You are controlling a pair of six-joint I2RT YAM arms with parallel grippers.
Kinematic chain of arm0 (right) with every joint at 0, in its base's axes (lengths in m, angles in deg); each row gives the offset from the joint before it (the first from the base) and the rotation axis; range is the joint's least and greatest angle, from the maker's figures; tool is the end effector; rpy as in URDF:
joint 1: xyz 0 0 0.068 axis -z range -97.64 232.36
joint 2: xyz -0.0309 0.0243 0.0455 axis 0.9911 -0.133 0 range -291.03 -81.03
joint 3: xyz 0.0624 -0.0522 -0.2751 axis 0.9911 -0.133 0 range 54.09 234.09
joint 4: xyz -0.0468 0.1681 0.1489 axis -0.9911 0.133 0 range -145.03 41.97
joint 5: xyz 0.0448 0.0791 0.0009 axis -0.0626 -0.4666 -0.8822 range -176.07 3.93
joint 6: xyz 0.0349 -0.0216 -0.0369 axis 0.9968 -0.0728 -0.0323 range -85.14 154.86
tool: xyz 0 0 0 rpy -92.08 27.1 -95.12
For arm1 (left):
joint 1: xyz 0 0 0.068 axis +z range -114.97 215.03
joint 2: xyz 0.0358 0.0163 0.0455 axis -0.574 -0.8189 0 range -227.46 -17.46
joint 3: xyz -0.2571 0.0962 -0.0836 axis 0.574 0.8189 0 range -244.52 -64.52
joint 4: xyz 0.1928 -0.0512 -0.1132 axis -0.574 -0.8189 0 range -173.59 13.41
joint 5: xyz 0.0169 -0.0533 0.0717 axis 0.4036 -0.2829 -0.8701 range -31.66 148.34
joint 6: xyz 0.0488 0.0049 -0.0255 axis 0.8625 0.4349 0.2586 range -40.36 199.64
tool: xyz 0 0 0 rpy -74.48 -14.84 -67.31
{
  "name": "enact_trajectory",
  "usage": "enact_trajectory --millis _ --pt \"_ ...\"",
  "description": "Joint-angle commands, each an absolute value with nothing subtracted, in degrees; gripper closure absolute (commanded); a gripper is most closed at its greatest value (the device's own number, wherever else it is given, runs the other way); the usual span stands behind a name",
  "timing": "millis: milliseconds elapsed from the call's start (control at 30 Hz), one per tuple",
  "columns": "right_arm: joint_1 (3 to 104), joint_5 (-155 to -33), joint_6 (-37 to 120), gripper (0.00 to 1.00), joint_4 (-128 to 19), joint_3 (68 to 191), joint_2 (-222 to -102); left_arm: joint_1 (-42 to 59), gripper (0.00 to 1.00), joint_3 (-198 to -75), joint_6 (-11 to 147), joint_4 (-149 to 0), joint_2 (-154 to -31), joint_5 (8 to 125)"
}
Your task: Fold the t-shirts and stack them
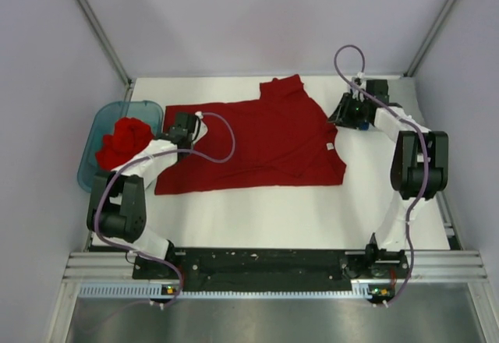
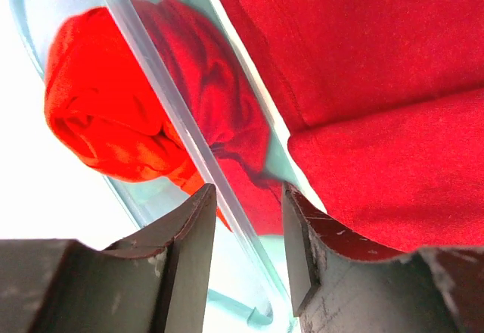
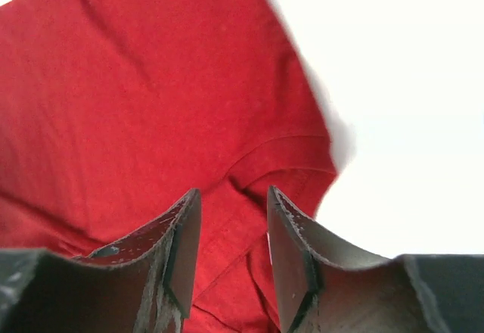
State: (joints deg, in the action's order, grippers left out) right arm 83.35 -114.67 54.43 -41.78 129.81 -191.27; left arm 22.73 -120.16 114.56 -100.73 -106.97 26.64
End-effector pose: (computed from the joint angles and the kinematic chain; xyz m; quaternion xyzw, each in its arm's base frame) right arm 0.3960 0.0110 0.2259 0.0738 0.9053 0.2838 0.3073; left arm 0.2796 -0.0408 0.2347 0.3014 0.8775 0.3095 0.2084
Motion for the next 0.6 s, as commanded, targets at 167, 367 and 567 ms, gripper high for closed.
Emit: enact_trajectory --millis 167,367,567 --pt "82.88 -93.54 51.38 0.38 -27.87 117.32 -167.55 15.08 0.55 -117.09 122.61 -112.35 -93.58 47.23" --pt "82.71 -96.35 53.31 0.33 -28.83 100.78 -156.19 14.9 0.51 -109.8 129.03 -113.77 -90.76 48.68" --pt "82.71 -102.05 57.26 0.33 -37.7 92.15 -154.77 15.34 0.47 -104.52 132.37 -105.96 -93.56 41.65"
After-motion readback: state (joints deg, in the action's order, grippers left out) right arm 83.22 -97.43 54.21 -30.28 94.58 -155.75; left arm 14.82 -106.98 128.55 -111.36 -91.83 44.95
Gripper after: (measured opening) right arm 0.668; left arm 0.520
